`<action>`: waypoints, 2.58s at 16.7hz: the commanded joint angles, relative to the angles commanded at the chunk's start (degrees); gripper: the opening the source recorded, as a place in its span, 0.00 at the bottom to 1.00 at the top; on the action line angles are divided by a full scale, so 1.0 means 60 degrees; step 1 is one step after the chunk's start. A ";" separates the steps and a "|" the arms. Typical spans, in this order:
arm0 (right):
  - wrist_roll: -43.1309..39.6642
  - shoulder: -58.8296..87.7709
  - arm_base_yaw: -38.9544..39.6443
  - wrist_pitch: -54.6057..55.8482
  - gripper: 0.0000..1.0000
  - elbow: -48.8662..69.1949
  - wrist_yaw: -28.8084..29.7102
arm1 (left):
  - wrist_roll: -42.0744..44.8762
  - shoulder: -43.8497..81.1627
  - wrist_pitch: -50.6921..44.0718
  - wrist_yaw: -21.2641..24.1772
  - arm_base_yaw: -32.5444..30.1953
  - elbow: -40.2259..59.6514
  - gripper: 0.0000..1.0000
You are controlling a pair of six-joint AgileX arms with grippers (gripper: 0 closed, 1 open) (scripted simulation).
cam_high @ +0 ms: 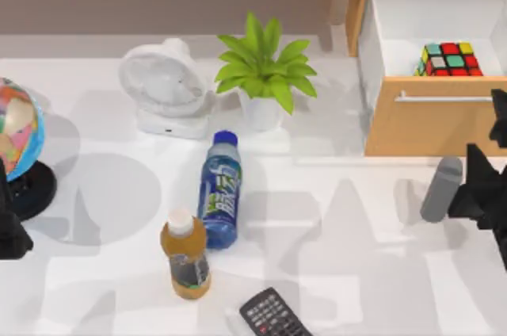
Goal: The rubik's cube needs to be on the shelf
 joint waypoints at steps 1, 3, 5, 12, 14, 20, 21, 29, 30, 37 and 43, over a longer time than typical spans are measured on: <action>0.0025 -0.0331 0.0097 -0.0018 1.00 0.0065 -0.0164 | 0.0000 0.0000 0.0000 0.0000 0.0000 0.0000 1.00; 0.0080 -0.1066 0.0273 -0.0123 1.00 0.0292 -0.0541 | 0.0000 0.0000 0.0000 0.0000 0.0000 0.0000 1.00; 0.0147 -0.1845 0.0353 -0.0394 1.00 0.0727 -0.0966 | 0.0000 0.0000 0.0000 0.0000 0.0000 0.0000 1.00; 0.0576 -0.3470 -0.0539 -0.3089 1.00 0.3477 -0.2326 | 0.0000 0.0000 0.0000 0.0000 0.0000 0.0000 1.00; 0.0813 -0.3506 -0.0984 -0.4329 1.00 0.4316 -0.2635 | 0.0000 0.0000 0.0000 0.0000 0.0000 0.0000 1.00; 0.2046 -0.2915 -0.2208 -0.8874 1.00 0.6360 -0.3348 | 0.0000 0.0000 0.0000 0.0000 0.0000 0.0000 1.00; 0.2335 -0.2756 -0.2379 -0.9720 1.00 0.6659 -0.3440 | 0.0000 0.0000 0.0000 0.0000 0.0000 0.0000 1.00; 0.5443 -0.1368 -0.3098 -1.6717 1.00 0.9637 -0.3952 | 0.0000 0.0000 0.0000 0.0000 0.0000 0.0000 1.00; 0.5910 -0.1134 -0.3130 -1.7551 1.00 1.0149 -0.3978 | 0.0000 0.0000 0.0000 0.0000 0.0000 0.0000 1.00; 0.9482 0.0762 -0.3012 -2.3089 1.00 1.4297 -0.4021 | 0.0000 0.0000 0.0000 0.0000 0.0000 0.0000 1.00; 1.2698 0.2552 -0.2601 -2.7343 1.00 1.7917 -0.3812 | 0.0000 0.0000 0.0000 0.0000 0.0000 0.0000 1.00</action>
